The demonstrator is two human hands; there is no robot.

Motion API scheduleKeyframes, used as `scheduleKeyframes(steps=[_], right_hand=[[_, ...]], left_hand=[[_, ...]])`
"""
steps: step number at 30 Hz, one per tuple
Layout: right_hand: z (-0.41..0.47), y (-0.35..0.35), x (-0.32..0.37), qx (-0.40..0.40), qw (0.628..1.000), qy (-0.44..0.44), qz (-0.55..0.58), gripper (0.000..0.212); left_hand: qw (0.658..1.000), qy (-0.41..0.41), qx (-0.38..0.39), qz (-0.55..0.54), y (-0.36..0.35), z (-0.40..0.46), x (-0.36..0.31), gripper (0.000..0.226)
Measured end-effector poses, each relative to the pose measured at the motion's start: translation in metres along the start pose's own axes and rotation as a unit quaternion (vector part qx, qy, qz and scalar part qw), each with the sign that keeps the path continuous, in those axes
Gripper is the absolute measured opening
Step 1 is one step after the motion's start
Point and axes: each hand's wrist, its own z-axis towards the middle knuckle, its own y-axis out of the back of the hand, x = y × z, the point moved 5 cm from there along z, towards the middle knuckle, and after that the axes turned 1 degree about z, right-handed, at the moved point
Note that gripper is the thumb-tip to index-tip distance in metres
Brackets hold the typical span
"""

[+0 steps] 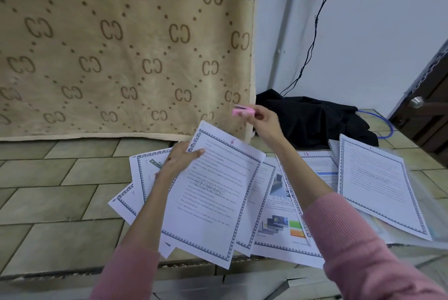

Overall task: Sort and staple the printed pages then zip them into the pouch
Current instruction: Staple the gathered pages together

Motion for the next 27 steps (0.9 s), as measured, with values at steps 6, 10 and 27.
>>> scheduleKeyframes(steps=[6,10,27], right_hand=[[-0.042,0.042,-0.079,-0.177,0.959,-0.144,-0.166,0.037],[-0.073,0.029,-0.117,-0.035,0.919,-0.188,-0.344,0.039],[-0.059,-0.017,-0.003,-0.052,0.995,-0.042,0.079,0.021]], left_hand=[[0.993,0.019,-0.039,-0.108,0.030,-0.011,0.012,0.021],[0.990,0.024,-0.042,-0.130,0.034,-0.010,0.011,0.023],[0.985,-0.071,-0.123,-0.100,0.032,-0.025,-0.041,0.035]])
